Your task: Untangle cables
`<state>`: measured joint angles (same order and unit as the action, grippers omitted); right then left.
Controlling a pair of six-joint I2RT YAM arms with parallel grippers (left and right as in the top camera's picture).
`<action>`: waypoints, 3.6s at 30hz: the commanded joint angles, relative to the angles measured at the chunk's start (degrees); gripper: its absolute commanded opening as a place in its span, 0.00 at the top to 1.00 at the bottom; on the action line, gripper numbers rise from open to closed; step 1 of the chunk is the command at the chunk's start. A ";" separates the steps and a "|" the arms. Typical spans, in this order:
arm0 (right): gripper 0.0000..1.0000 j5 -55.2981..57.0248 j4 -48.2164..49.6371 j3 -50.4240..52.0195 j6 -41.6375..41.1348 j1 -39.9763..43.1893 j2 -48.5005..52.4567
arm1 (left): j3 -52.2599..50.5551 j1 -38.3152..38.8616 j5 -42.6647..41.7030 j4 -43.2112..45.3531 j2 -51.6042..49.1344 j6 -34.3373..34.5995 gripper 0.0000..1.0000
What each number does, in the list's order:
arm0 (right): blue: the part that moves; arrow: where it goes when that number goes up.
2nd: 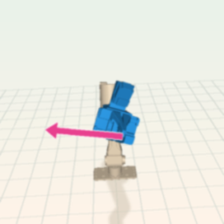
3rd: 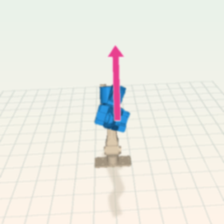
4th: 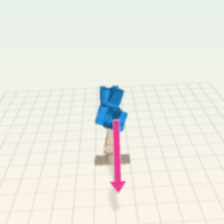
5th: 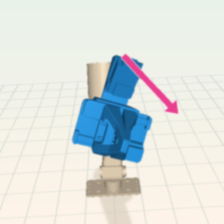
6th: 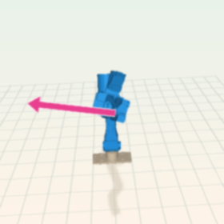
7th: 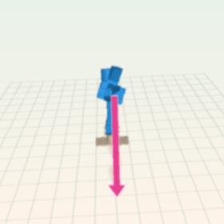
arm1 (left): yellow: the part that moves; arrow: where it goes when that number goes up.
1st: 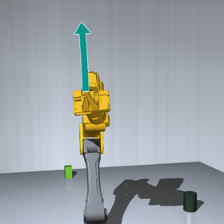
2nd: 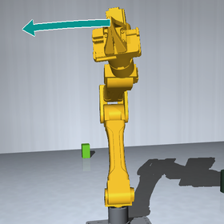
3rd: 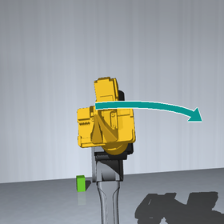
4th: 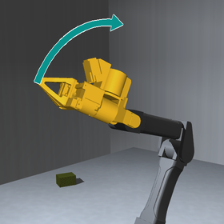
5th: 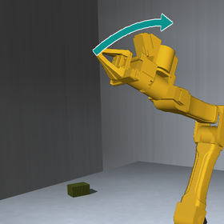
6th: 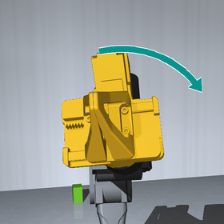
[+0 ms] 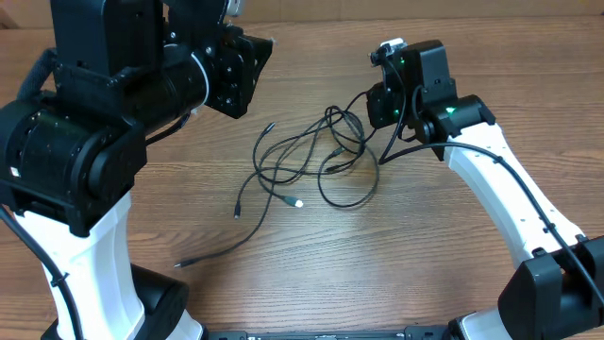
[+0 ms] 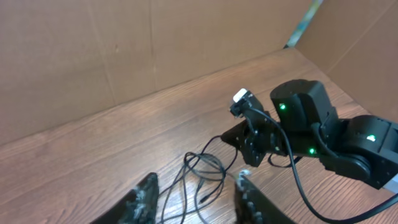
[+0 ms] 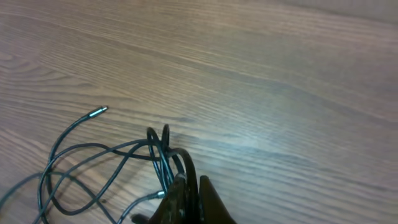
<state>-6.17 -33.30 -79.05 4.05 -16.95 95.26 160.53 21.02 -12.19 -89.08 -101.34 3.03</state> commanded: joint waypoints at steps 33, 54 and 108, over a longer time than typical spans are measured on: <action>0.96 -26.12 4.55 -12.48 -12.87 -0.02 -23.52 | -2.86 1.16 -16.41 -7.72 -15.78 -26.69 0.45; 0.96 -27.63 8.11 -12.59 -21.90 2.19 -24.59 | -23.69 1.07 -27.85 -0.70 -15.78 -40.79 0.53; 0.96 -52.72 14.51 -12.59 -27.78 41.99 -24.65 | -33.68 -5.66 -26.38 2.10 -15.78 -39.69 0.96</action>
<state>-56.18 -18.76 -90.02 -24.18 24.47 71.83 127.09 15.11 -37.04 -86.98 -116.64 -36.80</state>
